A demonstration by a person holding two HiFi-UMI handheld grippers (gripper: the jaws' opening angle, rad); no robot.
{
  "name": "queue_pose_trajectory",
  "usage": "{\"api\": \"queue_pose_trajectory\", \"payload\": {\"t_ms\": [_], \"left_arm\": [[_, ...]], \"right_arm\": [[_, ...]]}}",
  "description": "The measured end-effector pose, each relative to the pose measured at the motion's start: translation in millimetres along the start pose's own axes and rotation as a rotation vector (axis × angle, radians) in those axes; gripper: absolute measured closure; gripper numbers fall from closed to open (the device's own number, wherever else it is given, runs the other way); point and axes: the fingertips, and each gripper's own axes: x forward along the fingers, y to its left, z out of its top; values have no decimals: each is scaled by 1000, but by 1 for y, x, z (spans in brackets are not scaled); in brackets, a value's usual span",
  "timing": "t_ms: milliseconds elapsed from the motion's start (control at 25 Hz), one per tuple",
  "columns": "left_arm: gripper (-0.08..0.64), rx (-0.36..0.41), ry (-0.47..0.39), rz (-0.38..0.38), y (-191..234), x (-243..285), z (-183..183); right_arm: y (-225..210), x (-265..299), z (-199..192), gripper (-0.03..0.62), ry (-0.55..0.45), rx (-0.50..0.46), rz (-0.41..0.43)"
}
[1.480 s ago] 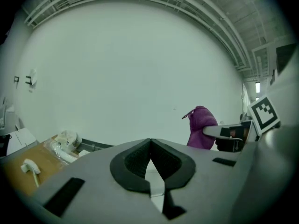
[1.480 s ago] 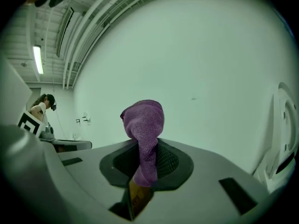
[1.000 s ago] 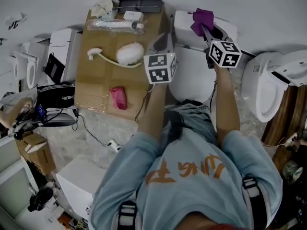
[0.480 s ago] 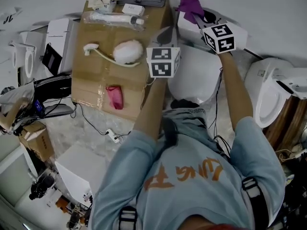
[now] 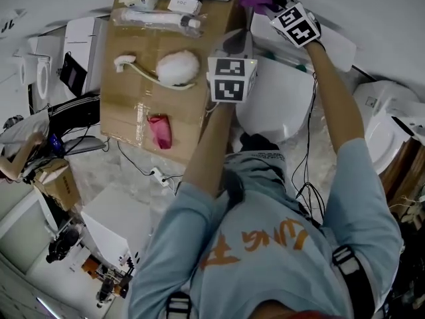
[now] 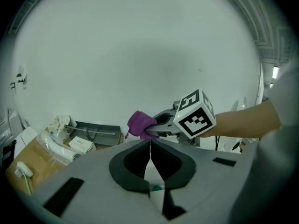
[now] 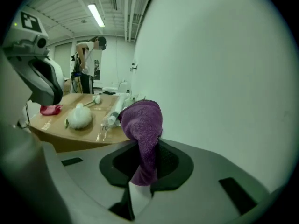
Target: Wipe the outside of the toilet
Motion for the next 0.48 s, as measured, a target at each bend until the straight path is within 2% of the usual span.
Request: {"api": "queue_pose_trajectory", "payload": {"t_ms": [240, 480], "left_arm": [[534, -10, 52, 30, 2, 11, -15], [534, -7, 58, 21, -9, 17, -17]], "right_arm": [[7, 22, -34, 517, 120, -157, 37], [6, 17, -50, 522, 174, -224, 77]]}}
